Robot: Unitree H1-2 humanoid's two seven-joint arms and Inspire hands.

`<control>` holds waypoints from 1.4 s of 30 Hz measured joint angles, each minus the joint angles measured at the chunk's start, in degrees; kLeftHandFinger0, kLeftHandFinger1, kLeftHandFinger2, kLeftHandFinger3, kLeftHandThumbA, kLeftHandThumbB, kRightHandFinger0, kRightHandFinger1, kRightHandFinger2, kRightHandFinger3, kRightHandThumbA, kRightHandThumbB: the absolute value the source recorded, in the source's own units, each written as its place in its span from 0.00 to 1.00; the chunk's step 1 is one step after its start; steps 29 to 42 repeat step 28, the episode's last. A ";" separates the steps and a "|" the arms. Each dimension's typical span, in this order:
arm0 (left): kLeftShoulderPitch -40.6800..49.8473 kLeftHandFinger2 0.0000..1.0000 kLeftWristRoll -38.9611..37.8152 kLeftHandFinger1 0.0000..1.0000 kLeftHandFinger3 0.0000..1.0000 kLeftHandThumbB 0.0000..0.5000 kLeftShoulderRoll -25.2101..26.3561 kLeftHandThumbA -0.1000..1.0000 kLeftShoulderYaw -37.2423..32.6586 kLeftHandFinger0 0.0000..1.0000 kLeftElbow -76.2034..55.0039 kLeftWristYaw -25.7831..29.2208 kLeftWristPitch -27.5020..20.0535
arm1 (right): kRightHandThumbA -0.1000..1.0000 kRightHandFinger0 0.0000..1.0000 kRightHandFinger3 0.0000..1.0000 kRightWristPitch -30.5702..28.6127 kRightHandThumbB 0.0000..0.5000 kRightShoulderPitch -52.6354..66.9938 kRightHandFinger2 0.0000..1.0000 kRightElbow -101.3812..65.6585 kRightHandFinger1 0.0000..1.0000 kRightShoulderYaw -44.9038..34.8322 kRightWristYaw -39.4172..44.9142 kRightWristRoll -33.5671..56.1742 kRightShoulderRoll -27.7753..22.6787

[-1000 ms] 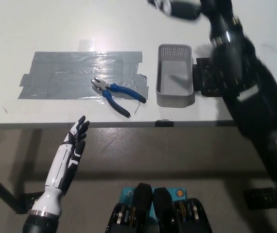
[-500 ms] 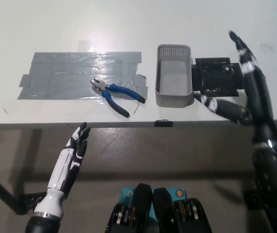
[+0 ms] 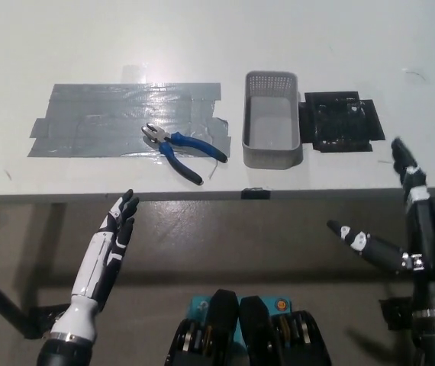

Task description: The robot picks the blue plier placed on top of the container and places it on the grey area of the table

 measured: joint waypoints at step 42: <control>10.64 1.00 -0.44 1.00 1.00 0.28 0.13 1.00 0.16 1.00 -4.25 0.00 -1.32 | 0.88 1.00 1.00 -3.19 0.25 9.36 1.00 2.74 1.00 1.11 7.99 2.22 2.12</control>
